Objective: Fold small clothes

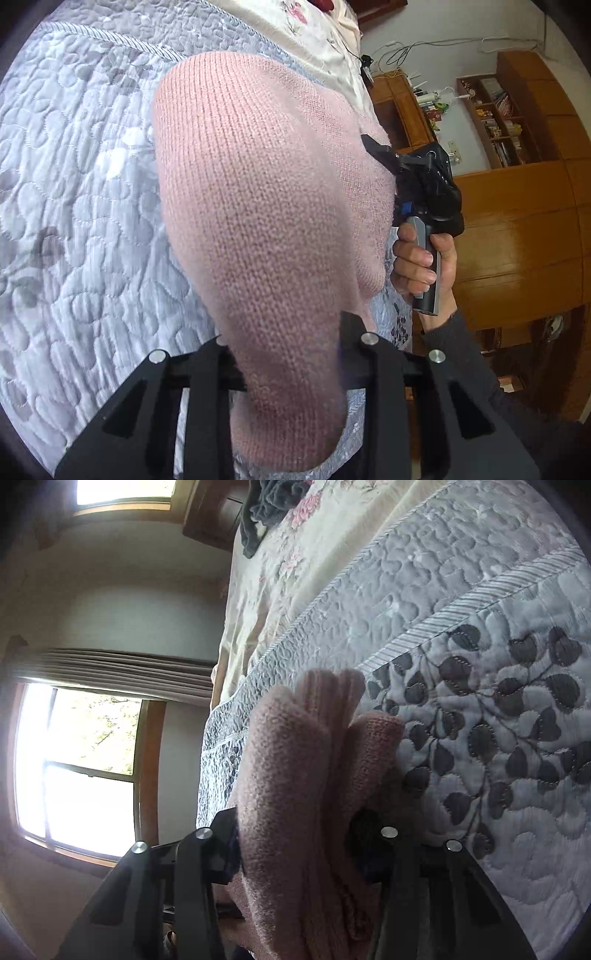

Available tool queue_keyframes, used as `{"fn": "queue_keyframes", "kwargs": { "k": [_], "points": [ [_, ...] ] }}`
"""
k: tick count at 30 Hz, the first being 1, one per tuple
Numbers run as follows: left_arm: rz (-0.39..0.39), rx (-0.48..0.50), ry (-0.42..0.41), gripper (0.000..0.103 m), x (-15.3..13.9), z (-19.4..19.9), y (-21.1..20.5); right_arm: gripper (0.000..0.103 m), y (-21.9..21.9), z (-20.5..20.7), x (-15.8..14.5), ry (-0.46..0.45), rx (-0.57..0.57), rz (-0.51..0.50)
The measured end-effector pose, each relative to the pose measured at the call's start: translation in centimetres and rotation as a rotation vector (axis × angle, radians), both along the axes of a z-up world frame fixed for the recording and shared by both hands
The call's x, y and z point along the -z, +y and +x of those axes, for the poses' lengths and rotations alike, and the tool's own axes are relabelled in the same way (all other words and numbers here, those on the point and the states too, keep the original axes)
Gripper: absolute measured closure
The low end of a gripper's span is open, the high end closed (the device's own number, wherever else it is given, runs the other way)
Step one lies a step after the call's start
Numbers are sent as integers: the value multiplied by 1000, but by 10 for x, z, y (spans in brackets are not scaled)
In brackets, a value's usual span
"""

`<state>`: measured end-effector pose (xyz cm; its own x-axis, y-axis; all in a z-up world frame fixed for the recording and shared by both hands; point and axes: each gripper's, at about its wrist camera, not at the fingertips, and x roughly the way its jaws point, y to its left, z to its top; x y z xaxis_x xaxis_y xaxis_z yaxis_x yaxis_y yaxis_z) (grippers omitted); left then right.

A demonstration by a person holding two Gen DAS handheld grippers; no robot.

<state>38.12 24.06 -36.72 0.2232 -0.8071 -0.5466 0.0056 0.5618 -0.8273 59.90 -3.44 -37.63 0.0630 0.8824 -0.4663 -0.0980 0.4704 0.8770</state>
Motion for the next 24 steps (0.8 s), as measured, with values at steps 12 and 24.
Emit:
{"fn": "queue_keyframes", "kwargs": {
  "k": [12,24],
  "points": [
    [30,-153,40,76,-15,-111,110,57,137,-74,6,65,-171,73],
    [-33,-197,160,58,56,-156,133,42,152,-106,65,143,-222,-48]
  ]
}}
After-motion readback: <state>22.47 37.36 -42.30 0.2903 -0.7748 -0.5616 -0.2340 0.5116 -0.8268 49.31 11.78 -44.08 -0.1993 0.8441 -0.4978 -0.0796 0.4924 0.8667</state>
